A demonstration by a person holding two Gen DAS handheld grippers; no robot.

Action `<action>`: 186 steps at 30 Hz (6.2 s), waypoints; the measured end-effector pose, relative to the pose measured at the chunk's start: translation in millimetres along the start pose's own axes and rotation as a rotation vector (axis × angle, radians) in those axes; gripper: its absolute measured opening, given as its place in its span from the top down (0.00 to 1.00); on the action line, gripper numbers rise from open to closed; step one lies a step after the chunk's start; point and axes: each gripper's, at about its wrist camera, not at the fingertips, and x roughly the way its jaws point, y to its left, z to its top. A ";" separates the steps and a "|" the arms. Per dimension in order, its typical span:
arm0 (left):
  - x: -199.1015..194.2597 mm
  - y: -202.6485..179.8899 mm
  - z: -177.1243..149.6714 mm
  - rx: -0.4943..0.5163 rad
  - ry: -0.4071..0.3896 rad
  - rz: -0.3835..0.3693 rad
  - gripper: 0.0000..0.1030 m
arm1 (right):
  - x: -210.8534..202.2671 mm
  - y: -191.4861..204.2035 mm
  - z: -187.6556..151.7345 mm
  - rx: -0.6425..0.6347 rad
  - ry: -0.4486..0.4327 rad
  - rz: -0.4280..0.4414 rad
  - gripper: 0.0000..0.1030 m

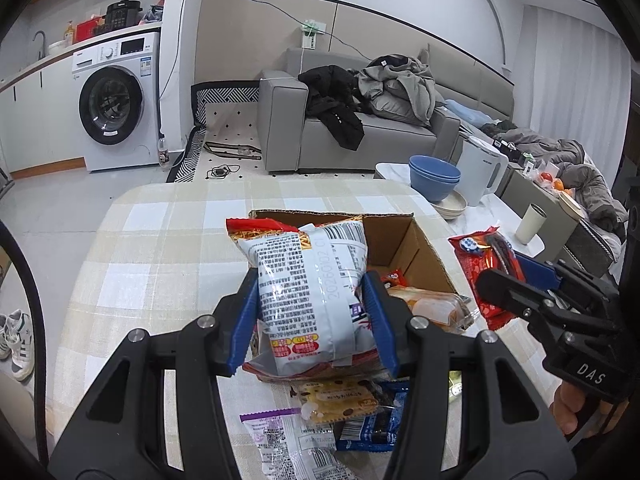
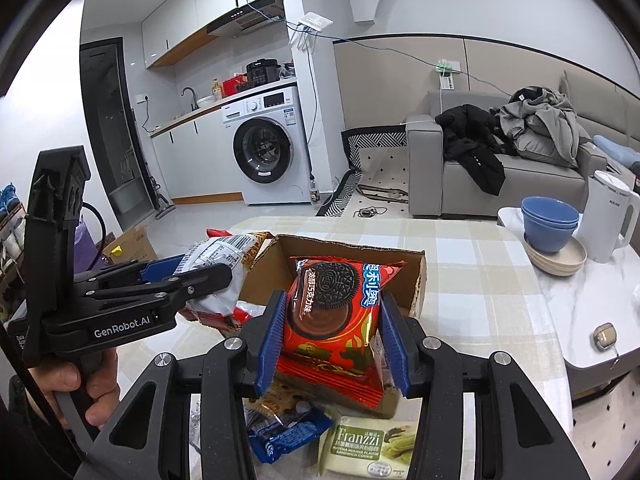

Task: Organize snacks
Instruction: 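Carry the chip bag with the left gripper while the right gripper brings the Oreo pack over the box, then open both grippers over the cardboard box to drop the chip bag and Oreo pack, then move both open grippers back to the remaining snacks on the table, then close the right gripper on the green Franzzi cookie pack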

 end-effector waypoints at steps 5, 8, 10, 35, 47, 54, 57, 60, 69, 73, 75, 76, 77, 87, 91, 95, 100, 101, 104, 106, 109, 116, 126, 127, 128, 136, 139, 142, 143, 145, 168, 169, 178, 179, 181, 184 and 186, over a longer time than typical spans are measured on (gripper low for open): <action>19.2 5.2 3.5 -0.013 0.015 0.005 0.54 | 17.0 -8.2 4.1 0.017 0.022 0.002 0.56; 35.2 8.1 4.0 -0.013 0.029 0.021 0.54 | 26.3 -12.0 4.6 0.019 0.036 -0.002 0.55; 46.1 9.6 4.5 -0.015 0.040 0.023 0.54 | 34.6 -14.3 5.6 0.019 0.049 -0.004 0.55; 104.6 -1.1 -0.1 0.059 0.090 0.060 0.53 | 79.3 -23.8 5.1 0.019 0.120 -0.031 0.56; 99.2 1.1 -5.5 0.061 0.098 0.050 0.36 | 57.9 -30.7 4.1 0.028 0.084 -0.031 0.32; 64.7 17.9 1.0 0.007 0.046 0.008 0.02 | 36.6 -32.5 1.5 0.033 0.042 -0.017 0.10; 48.5 25.2 -2.8 -0.011 0.030 0.009 0.01 | 30.1 -30.4 -2.0 0.038 0.034 -0.010 0.04; 33.9 30.2 -10.1 -0.022 0.024 0.005 0.01 | 25.8 -27.2 -6.6 0.037 0.036 -0.015 0.01; -2.7 22.2 -41.9 0.020 0.018 0.046 0.01 | 8.6 -11.9 -26.8 0.019 0.039 -0.007 0.00; -14.0 14.9 -59.3 0.037 0.025 0.047 0.01 | 1.1 -7.3 -37.4 0.022 0.052 -0.020 0.00; -16.2 11.8 -66.5 0.044 0.032 0.052 0.01 | -3.4 -5.3 -44.0 0.028 0.056 -0.019 0.00; -17.6 9.5 -68.6 0.048 0.033 0.051 0.01 | -5.0 -4.7 -46.9 0.031 0.060 -0.019 0.00; -19.5 7.2 -71.1 0.049 0.033 0.051 0.01 | -6.4 -4.6 -50.0 0.036 0.062 -0.018 0.00; -29.0 5.2 -98.1 0.052 0.063 0.067 0.01 | -6.9 -9.9 -76.8 0.064 0.120 -0.050 0.00; -29.4 12.0 -104.4 0.027 0.077 0.066 0.01 | -6.5 -9.8 -86.7 0.056 0.149 -0.060 0.00; -26.1 19.8 -112.1 0.013 0.097 0.064 0.01 | -5.2 -9.5 -90.1 0.026 0.168 -0.088 0.00; -23.7 22.7 -115.1 0.000 0.107 0.062 0.01 | 0.0 -15.2 -95.7 0.037 0.195 -0.097 0.00; -23.6 22.5 -115.2 0.000 0.108 0.062 0.01 | 0.7 -16.8 -96.5 0.043 0.197 -0.102 0.00; -23.8 22.0 -116.3 -0.009 0.111 0.059 0.01 | 3.8 -18.4 -97.8 0.054 0.213 -0.091 0.00; -22.8 19.9 -116.5 -0.015 0.116 0.051 0.01 | 7.0 -17.8 -100.2 0.050 0.225 -0.094 0.00; -19.5 14.8 -118.5 -0.017 0.121 0.037 0.01 | 11.8 -17.5 -104.1 0.040 0.242 -0.102 0.00; -11.6 12.3 -130.8 0.068 0.162 0.095 0.01 | 20.7 -28.0 -109.6 0.061 0.273 -0.119 0.00; 7.7 21.7 -139.0 0.053 0.195 0.109 0.01 | 38.0 -23.9 -119.3 0.027 0.323 -0.144 0.00; 10.1 20.7 -140.8 0.059 0.199 0.113 0.01 | 39.7 -21.8 -120.5 0.013 0.327 -0.153 0.00; 12.4 20.2 -142.5 0.067 0.201 0.122 0.01 | 41.5 -19.7 -121.6 0.000 0.329 -0.161 0.00; 30.2 22.3 -150.2 0.064 0.232 0.140 0.01 | 55.2 -12.8 -132.5 -0.064 0.350 -0.261 0.00; 36.3 21.6 -152.3 0.065 0.242 0.141 0.01 | 54.4 -16.0 -132.9 -0.058 0.355 -0.256 0.00; 38.8 22.9 -152.2 0.064 0.245 0.141 0.01 | 50.7 -23.7 -133.8 -0.046 0.362 -0.258 0.00; 39.4 22.9 -152.3 0.064 0.246 0.141 0.01 | 49.7 -25.9 -134.2 -0.042 0.366 -0.256 0.00; 40.0 23.6 -153.3 0.065 0.248 0.140 0.01 | 47.9 -31.6 -134.1 -0.036 0.376 -0.248 0.00; 41.7 22.1 -159.2 0.080 0.273 0.117 0.01 | 18.2 -119.2 -142.8 0.053 0.451 -0.249 0.00; 42.1 22.3 -159.6 0.079 0.275 0.113 0.01 | 19.2 -116.9 -142.1 0.056 0.449 -0.227 0.00; 44.7 20.0 -164.1 0.057 0.296 0.059 0.01 | 41.6 -81.2 -128.3 0.104 0.362 -0.161 0.00; 45.1 20.1 -163.9 0.056 0.296 0.058 0.01 | 45.4 -75.6 -127.0 0.102 0.357 -0.176 0.00; 44.9 19.3 -163.5 0.053 0.298 0.056 0.01 | 50.9 -69.9 -124.6 0.109 0.349 -0.202 0.00; 45.8 19.1 -163.6 0.050 0.298 0.056 0.01 | 61.5 -67.3 -123.3 0.133 0.354 -0.228 0.00; 46.3 18.2 -164.7 0.051 0.298 0.049 0.01 | 65.9 -66.6 -123.6 0.150 0.347 -0.230 0.00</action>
